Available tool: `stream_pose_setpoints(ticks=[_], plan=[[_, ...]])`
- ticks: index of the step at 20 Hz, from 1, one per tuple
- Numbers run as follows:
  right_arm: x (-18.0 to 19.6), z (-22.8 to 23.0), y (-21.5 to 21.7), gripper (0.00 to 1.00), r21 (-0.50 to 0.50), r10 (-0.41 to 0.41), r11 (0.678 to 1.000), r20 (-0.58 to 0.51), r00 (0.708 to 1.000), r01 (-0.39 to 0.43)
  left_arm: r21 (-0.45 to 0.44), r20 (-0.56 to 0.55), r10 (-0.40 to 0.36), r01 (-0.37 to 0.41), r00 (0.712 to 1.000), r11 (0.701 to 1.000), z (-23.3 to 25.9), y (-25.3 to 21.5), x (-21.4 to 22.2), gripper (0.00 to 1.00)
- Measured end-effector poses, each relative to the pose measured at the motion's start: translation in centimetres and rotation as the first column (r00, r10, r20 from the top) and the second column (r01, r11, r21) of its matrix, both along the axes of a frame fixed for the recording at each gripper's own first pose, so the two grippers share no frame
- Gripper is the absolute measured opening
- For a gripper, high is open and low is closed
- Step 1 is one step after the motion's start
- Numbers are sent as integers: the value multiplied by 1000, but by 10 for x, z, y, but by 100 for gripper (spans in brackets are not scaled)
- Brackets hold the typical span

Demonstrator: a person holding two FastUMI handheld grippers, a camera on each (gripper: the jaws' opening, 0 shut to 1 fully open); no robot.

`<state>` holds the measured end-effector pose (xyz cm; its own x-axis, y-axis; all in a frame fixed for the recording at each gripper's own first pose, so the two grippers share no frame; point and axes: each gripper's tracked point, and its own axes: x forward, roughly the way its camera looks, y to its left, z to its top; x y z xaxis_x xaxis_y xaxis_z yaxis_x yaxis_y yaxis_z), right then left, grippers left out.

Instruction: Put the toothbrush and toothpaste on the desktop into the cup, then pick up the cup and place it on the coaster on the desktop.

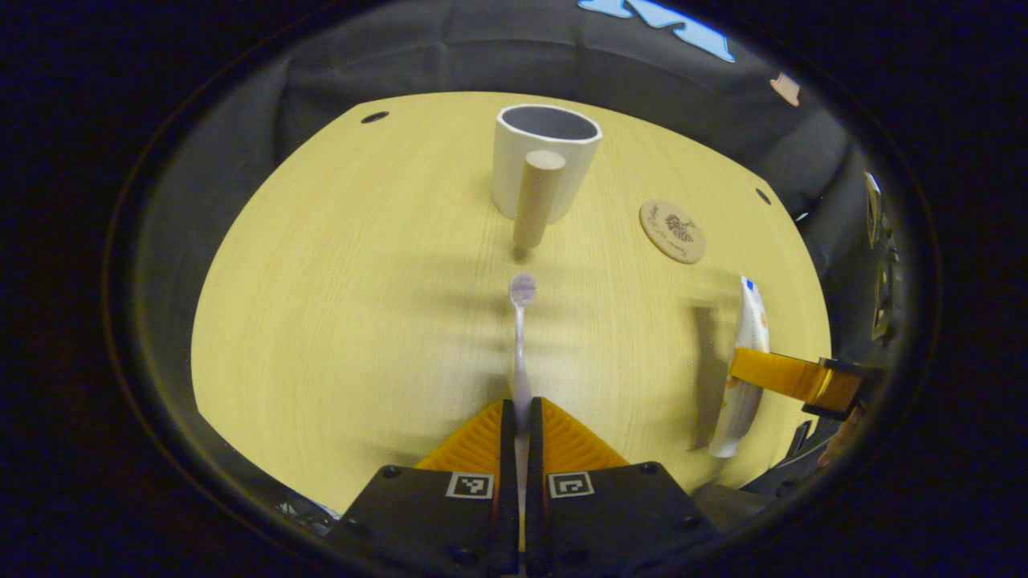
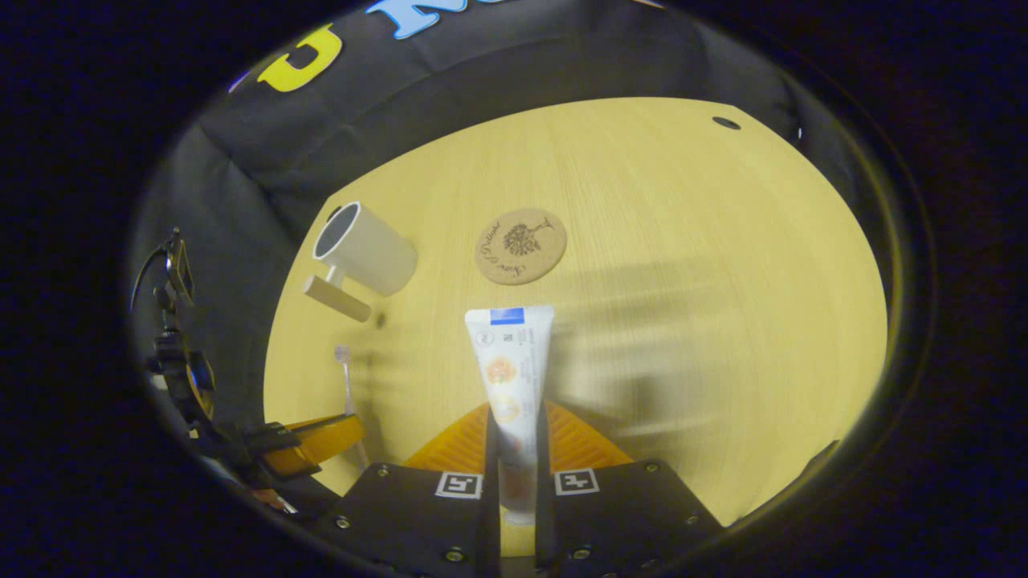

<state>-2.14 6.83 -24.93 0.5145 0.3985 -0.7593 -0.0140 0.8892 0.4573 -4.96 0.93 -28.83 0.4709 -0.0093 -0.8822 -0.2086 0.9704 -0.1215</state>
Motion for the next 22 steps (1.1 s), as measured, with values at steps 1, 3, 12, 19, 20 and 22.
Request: stream_pose_setpoints(ticks=[1,3,12,19,20,22], plan=[[1,7,1,18,2,-1,1000,25,1000,1,-1,24,6,-6,1000,1000,8,1,-1,11],[6,22,3,18,14,-5,1000,78,997,4,7,82,14,-15,997,1000,28,6,-1,11],[23,87,12,17,33,5,999,303,953,-16,61,375,15,-41,927,997,108,43,0,11],[30,142,22,17,64,2,997,467,884,-36,82,607,-13,-46,795,996,196,53,24,11],[30,148,22,17,66,0,997,483,876,-37,87,640,-32,-31,768,996,210,53,28,10],[31,155,20,17,61,-4,998,504,864,-31,100,684,-54,-20,727,995,230,52,36,10]])
